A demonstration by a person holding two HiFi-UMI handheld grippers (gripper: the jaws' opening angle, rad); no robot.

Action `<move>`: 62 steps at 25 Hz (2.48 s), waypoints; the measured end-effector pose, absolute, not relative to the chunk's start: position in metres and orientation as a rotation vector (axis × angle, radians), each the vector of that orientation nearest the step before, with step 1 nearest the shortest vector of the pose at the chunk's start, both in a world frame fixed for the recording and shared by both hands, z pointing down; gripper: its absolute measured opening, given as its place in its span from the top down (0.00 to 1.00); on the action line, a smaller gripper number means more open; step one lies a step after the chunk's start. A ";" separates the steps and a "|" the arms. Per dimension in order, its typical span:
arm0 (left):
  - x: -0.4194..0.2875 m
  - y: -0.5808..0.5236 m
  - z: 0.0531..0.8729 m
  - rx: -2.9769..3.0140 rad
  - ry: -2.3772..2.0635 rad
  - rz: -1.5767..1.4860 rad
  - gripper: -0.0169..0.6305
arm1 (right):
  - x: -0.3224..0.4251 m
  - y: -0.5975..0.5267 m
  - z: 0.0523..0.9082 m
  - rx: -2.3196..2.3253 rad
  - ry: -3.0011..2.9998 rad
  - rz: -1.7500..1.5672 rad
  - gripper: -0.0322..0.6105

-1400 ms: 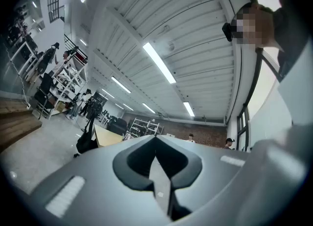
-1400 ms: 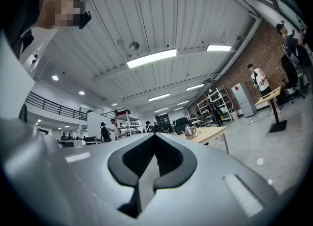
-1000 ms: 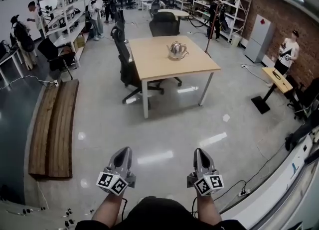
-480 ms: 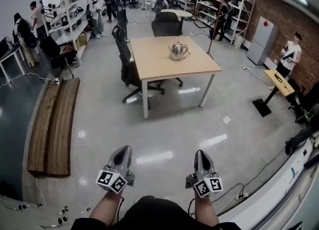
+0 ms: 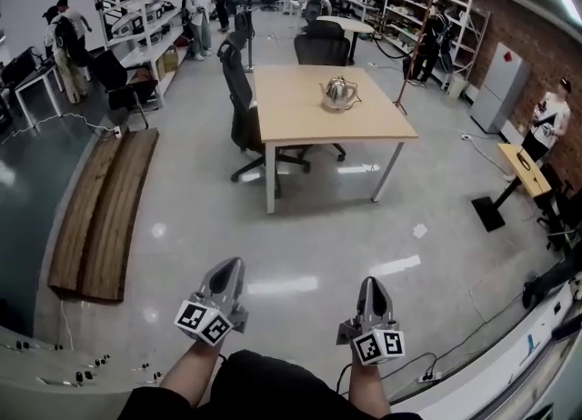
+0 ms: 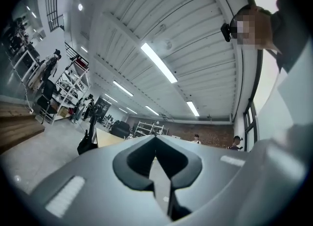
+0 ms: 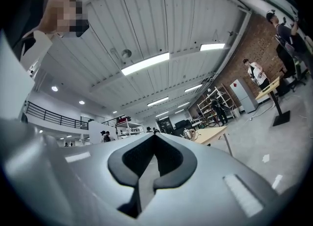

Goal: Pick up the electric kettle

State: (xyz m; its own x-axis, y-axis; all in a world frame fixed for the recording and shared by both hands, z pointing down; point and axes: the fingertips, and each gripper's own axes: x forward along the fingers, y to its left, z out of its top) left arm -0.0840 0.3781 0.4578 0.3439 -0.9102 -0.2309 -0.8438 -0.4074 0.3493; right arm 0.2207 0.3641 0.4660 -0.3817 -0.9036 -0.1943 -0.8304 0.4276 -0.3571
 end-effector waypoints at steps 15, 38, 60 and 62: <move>-0.105 0.308 0.456 2.446 -1.596 -0.615 0.98 | 0.188 0.296 0.470 -1.458 2.373 -0.293 0.95; -0.185 0.172 0.463 2.519 -1.463 -0.601 0.98 | 0.109 0.176 0.472 -1.565 2.360 -0.287 0.95; -0.138 0.019 0.443 2.580 -1.472 -0.555 0.98 | 0.166 0.032 0.462 -1.588 2.266 -0.250 0.95; -0.133 0.007 0.439 2.581 -1.474 -0.562 0.98 | 0.172 0.022 0.456 -1.590 2.265 -0.239 0.95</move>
State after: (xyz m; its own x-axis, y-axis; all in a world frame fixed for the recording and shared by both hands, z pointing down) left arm -0.1327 0.0068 0.4387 0.4580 -0.8502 -0.2595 -0.8070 -0.5201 0.2797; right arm 0.1723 0.0223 0.4565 -0.3005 -0.9335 -0.1955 -0.8723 0.3519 -0.3395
